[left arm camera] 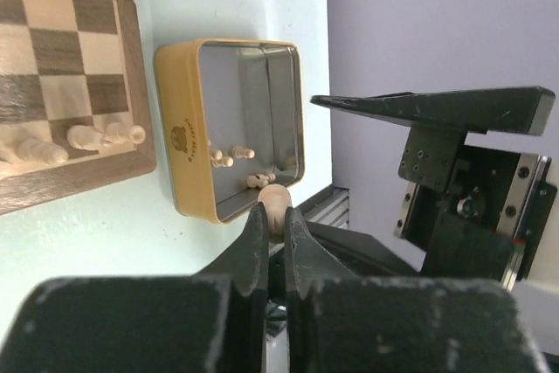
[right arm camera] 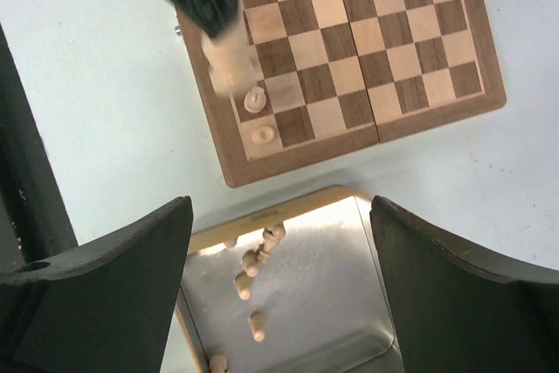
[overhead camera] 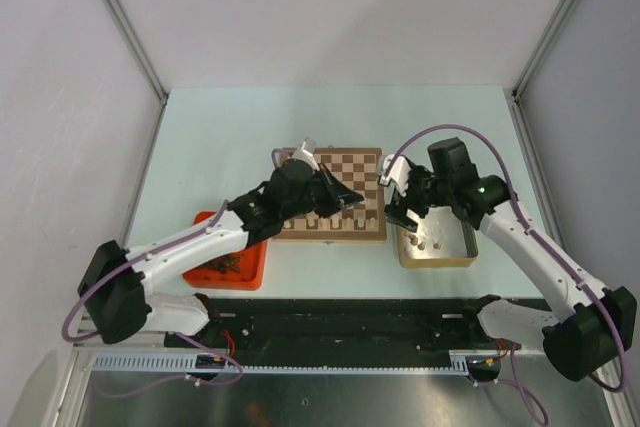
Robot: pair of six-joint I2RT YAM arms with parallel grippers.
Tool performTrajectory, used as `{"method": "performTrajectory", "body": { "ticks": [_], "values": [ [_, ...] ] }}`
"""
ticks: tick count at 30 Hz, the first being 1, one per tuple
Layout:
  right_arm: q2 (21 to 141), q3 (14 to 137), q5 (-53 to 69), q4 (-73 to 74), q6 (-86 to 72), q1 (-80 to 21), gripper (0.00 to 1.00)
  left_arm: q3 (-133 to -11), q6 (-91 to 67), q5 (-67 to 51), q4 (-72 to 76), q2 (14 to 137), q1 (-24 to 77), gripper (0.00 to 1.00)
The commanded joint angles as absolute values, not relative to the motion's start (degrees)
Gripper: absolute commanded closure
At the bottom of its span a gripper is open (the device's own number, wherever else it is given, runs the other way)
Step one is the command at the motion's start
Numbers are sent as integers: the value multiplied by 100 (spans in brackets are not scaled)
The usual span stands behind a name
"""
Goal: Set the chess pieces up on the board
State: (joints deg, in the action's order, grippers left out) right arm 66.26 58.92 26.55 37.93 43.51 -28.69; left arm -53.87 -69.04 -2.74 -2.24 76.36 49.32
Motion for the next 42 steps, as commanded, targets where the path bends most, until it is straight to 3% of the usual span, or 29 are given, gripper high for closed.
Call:
{"method": "performTrajectory", "body": {
  "ticks": [1,11,15,31,42],
  "values": [
    [6276,5933,3287,4174,4570,-2497,13,-5133,-5873,-62,-307,6988,4790,100],
    [6302,5827,3454,4184,4474,-1969,13,-4553,-2604,535,-1642,5459,4641,100],
    [6372,5783,3437,4149,4430,-1793,12,-4667,-1760,817,-2240,5597,4641,100],
    [6486,5678,3375,4096,4438,-1582,12,-5203,-1178,1283,-2408,7320,4553,100],
    [6504,5669,3357,4087,4438,-1582,12,-5335,-1108,1029,-2373,7760,4289,96]
  ]
}}
